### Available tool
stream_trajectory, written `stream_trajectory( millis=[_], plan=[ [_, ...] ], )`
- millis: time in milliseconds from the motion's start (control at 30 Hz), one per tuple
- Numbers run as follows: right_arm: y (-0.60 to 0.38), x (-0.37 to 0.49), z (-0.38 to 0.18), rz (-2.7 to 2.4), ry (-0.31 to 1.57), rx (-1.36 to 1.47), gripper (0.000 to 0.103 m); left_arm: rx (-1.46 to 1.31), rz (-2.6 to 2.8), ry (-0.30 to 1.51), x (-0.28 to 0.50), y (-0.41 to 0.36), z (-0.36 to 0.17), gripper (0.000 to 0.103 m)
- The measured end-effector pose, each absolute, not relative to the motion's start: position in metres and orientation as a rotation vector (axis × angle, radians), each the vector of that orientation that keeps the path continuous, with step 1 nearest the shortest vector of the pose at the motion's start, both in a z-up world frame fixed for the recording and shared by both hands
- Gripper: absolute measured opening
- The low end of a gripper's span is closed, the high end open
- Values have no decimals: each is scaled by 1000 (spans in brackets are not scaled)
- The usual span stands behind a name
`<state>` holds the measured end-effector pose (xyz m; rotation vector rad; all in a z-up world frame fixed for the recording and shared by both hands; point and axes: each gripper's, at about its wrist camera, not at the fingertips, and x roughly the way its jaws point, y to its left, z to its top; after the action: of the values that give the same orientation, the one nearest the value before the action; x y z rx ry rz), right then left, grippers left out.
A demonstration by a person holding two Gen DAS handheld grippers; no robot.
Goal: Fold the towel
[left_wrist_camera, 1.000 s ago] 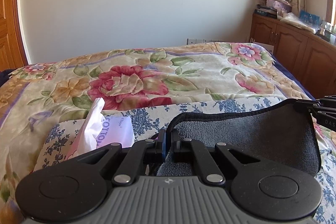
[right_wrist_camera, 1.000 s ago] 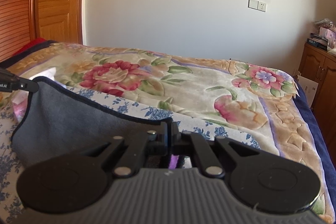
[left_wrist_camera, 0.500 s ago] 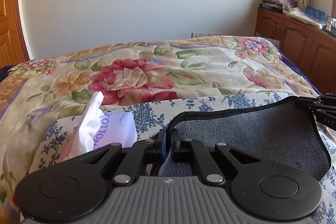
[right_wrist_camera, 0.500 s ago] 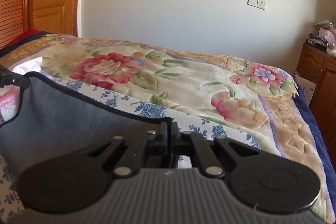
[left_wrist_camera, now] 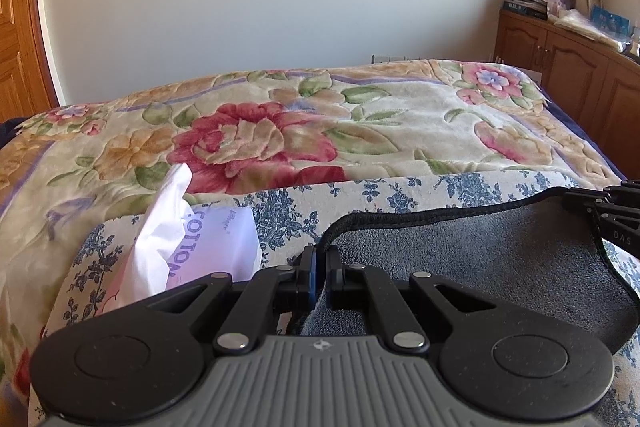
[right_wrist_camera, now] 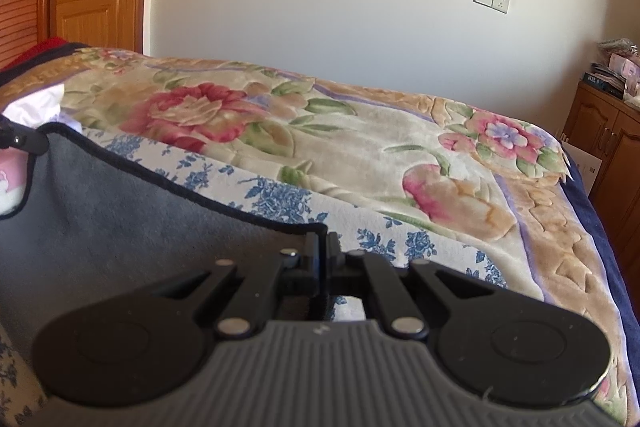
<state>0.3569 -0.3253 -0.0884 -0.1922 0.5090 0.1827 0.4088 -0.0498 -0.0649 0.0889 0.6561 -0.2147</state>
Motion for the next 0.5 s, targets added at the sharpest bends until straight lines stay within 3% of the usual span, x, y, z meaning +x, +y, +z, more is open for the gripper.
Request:
stream_trajectory(
  millis=[500],
  plan=[
    [-322,365,-101,173,555,-212,4,80,-181,694,418,-47,-82,9]
  ],
)
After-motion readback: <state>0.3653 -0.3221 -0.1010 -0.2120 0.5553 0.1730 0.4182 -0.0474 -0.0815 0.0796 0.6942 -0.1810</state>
